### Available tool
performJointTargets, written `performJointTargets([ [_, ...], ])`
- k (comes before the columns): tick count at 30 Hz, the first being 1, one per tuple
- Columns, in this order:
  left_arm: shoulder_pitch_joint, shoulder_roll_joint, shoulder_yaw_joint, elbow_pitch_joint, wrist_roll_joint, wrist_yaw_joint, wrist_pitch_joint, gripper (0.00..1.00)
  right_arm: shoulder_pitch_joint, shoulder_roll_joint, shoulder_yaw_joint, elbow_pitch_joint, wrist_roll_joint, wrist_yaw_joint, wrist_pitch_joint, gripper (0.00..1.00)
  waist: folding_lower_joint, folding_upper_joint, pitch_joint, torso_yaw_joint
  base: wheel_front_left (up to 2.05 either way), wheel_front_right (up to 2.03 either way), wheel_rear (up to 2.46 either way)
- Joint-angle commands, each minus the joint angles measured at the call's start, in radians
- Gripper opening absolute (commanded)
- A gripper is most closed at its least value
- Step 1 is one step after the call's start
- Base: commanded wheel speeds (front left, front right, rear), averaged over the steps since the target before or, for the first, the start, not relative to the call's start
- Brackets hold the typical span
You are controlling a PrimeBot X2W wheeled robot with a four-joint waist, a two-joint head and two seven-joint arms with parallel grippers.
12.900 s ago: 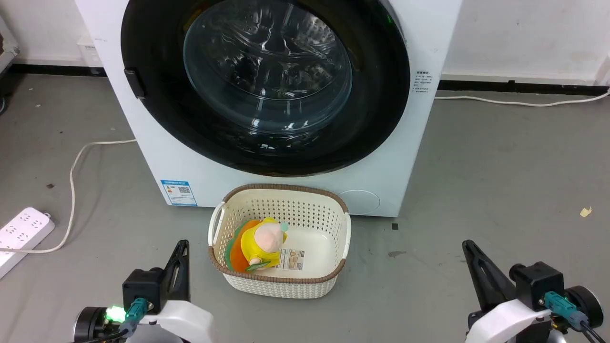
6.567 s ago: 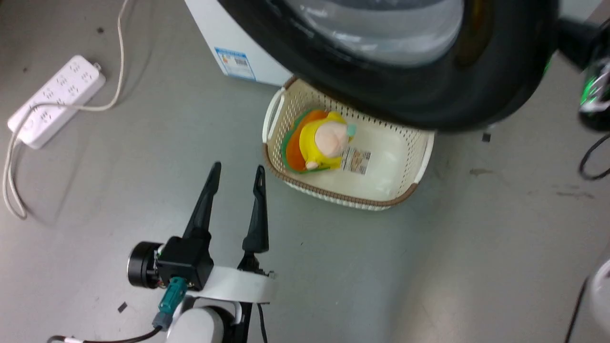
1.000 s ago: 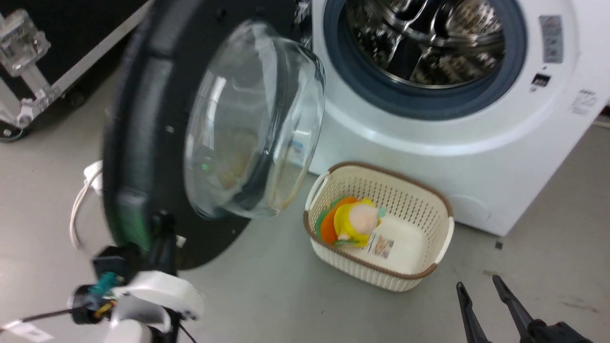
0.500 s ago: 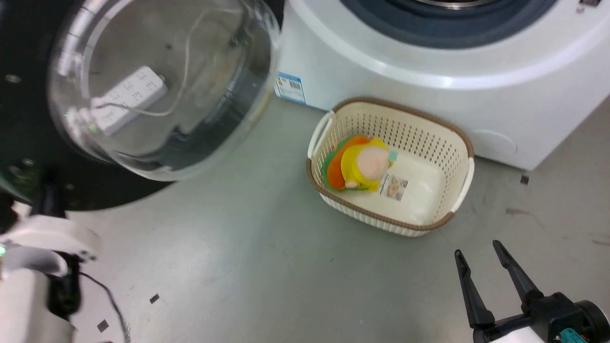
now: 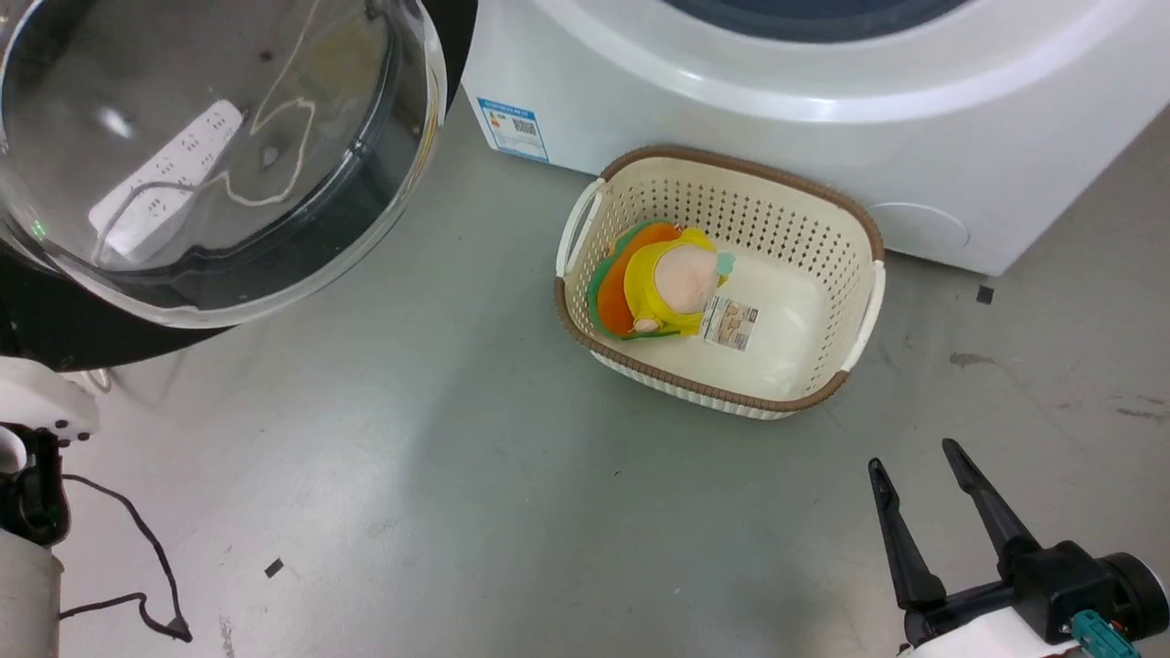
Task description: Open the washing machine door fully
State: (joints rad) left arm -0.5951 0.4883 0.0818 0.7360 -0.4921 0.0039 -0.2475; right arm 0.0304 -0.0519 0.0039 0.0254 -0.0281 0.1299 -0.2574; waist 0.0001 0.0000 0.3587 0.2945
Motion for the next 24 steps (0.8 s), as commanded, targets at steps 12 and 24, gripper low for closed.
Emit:
performJointTargets([
  [12, 0.168, -0.067, -0.001, -0.231, 0.106, -0.029, -0.014, 0.00, -0.022, 0.002, -0.075, -0.009, 0.012, 0.001, -0.004, 1.00, -0.0001, 0.0000, -0.176, -0.073, 0.00, 0.00, 0.00],
  [24, 0.500, -0.236, -0.115, -0.562, 0.145, 0.001, 0.003, 0.00, 0.017, 0.002, -0.107, -0.043, 0.006, 0.001, -0.004, 1.00, -0.0001, 0.0000, -0.363, -0.232, 0.00, 0.00, 0.00],
])
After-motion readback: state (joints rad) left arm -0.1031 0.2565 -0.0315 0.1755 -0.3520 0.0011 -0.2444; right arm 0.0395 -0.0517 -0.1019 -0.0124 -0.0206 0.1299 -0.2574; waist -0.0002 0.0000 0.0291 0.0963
